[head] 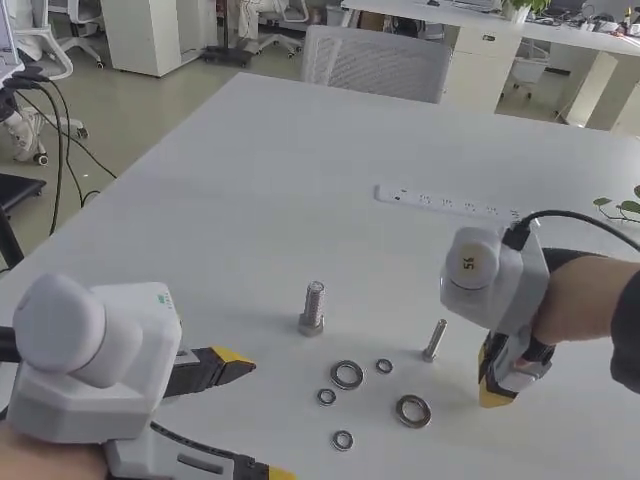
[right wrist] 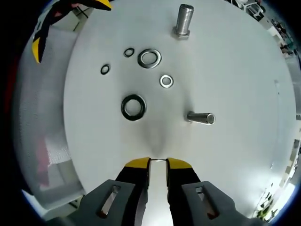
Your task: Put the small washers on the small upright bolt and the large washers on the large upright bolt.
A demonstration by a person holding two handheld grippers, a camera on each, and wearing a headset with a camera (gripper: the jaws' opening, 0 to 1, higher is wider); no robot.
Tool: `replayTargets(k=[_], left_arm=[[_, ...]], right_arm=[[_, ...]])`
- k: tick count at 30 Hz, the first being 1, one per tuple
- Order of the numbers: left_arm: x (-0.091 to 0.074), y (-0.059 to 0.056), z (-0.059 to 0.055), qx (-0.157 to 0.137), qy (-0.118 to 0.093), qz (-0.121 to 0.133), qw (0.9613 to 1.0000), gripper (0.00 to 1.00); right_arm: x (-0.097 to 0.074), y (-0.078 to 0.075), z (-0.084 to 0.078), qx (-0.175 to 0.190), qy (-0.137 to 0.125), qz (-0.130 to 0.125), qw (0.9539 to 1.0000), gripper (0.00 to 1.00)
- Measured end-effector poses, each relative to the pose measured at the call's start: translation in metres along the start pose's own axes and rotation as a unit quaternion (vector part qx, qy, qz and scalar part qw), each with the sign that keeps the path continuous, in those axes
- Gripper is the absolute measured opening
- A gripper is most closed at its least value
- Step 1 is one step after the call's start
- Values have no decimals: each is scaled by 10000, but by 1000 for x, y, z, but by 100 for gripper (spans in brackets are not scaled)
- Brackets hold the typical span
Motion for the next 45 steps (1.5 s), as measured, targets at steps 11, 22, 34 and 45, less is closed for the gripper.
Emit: replayTargets(k=[11, 22, 34, 45], left_arm=[[-1, -1, 0, -19, -7, 1, 10000, 85], [0, 0, 1, -21, 6, -9, 10000, 85], [0, -1, 1, -21, 6, -10, 10000, 85], [1, -2, 1, -4, 7, -23, 10000, 85]], right_arm=[[4, 4, 4, -45, -50, -51, 10000, 14], [8, 7, 1, -15, -102, -65, 9999, 14], [5, 8, -1, 57, -253, -135, 9996, 14], [-32, -4, 2, 27, -350, -424, 9985, 14]])
Point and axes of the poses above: the centre of the closed fingertips' face, and the gripper's own axes: x roughly forward along the fingers, y roughly to its left, z roughly out of its top, the point moved 7 cm from there along -x, roughly backward along the fingers, and after that the axes turned 5 degrees about y, right-handed, at the moved point
